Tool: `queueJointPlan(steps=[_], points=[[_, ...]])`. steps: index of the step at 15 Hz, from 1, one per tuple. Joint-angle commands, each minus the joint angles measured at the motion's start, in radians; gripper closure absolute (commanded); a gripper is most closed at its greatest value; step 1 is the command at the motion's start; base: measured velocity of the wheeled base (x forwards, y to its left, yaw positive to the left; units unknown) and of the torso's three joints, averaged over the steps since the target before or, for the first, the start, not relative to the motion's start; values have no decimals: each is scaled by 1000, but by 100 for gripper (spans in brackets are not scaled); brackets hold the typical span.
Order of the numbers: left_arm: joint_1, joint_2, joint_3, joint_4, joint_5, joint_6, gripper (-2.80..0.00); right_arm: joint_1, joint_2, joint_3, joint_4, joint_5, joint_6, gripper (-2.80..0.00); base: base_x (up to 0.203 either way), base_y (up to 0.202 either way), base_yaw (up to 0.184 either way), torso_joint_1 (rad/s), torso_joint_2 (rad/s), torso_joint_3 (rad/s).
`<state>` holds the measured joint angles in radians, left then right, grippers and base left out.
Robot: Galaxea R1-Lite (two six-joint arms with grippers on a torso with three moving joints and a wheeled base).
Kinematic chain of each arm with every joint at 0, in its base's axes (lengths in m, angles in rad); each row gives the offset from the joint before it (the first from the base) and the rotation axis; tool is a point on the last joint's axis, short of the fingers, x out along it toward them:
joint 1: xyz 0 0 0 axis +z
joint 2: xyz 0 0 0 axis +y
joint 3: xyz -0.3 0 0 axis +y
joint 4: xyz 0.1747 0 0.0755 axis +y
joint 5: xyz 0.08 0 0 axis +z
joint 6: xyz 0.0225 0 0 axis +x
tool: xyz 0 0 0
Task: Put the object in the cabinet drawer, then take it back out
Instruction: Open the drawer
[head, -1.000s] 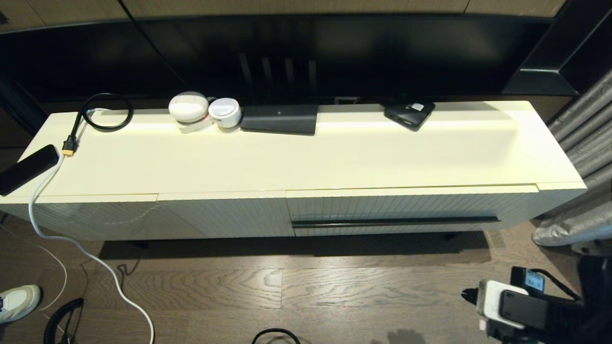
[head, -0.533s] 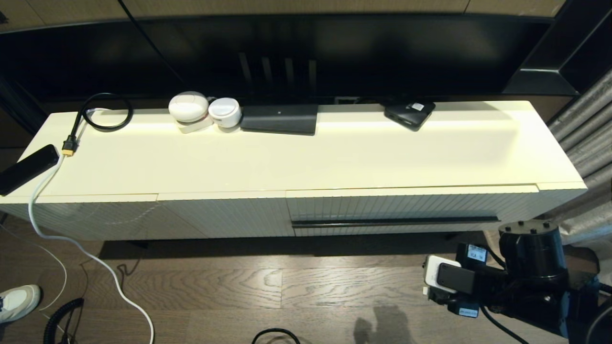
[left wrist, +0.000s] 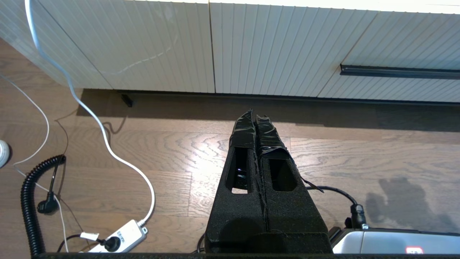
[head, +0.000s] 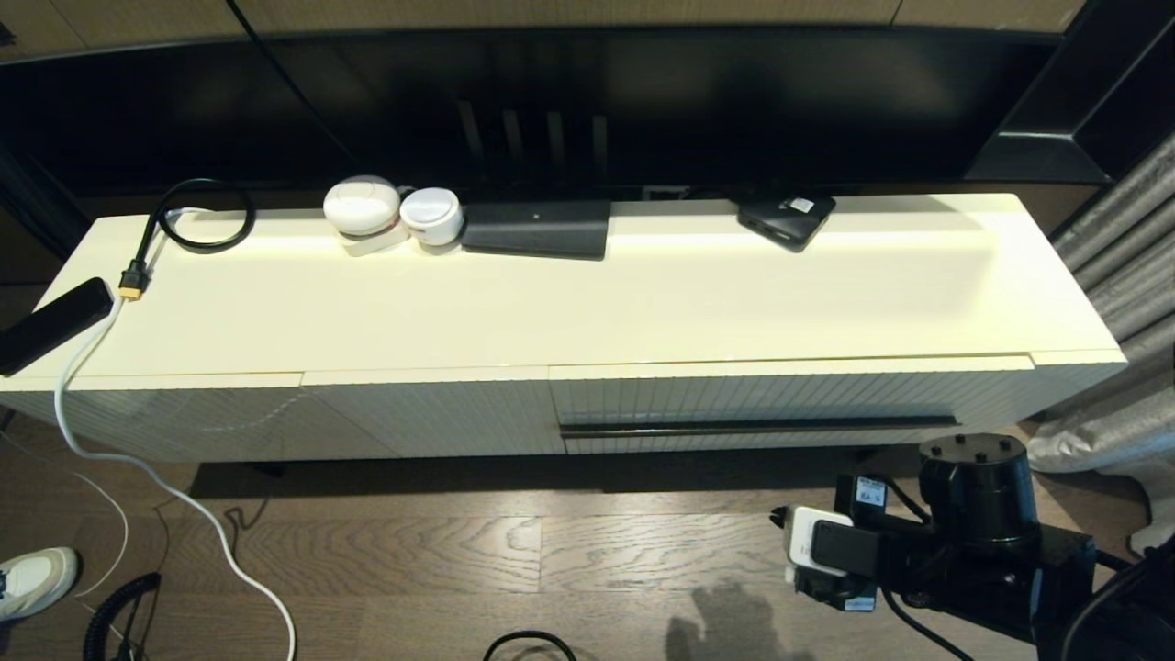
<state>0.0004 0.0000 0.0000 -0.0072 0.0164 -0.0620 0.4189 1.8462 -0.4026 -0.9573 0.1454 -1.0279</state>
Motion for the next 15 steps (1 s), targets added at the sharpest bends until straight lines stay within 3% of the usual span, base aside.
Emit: queueJointPlan(steps=[1,7,15], points=[[1,0,0,0,1,-1,0,-6,64,7,-67,8,-14,0,0,0,0,0,0,0],[1,0,0,0,1,-1,0,-94,98,33,-87,-3,-116,0,0,0,0,0,0,0],[1,0,0,0,1,-1,0,-115,94,56,-89,-41,-141,0,0,0,0,0,0,0]])
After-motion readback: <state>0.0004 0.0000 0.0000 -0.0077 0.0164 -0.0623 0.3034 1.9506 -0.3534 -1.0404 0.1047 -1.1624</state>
